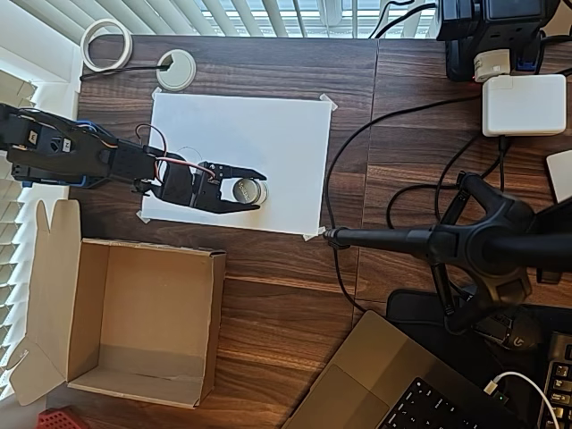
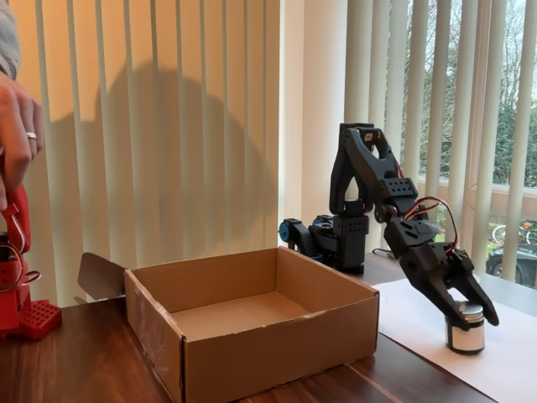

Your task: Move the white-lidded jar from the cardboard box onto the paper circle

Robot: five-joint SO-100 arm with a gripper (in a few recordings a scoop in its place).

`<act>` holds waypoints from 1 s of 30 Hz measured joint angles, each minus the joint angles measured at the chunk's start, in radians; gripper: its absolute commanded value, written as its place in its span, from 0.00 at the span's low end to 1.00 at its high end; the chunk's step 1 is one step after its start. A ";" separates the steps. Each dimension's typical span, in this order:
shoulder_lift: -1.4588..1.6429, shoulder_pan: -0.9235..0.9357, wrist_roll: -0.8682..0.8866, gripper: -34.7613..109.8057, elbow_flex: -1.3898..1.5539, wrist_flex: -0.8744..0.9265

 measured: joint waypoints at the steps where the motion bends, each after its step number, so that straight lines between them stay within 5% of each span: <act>1: 0.000 0.000 0.000 0.27 0.000 0.000; 13: 0.000 0.000 0.005 0.40 -0.012 0.000; 30: 0.000 0.005 -0.015 0.45 -0.018 0.000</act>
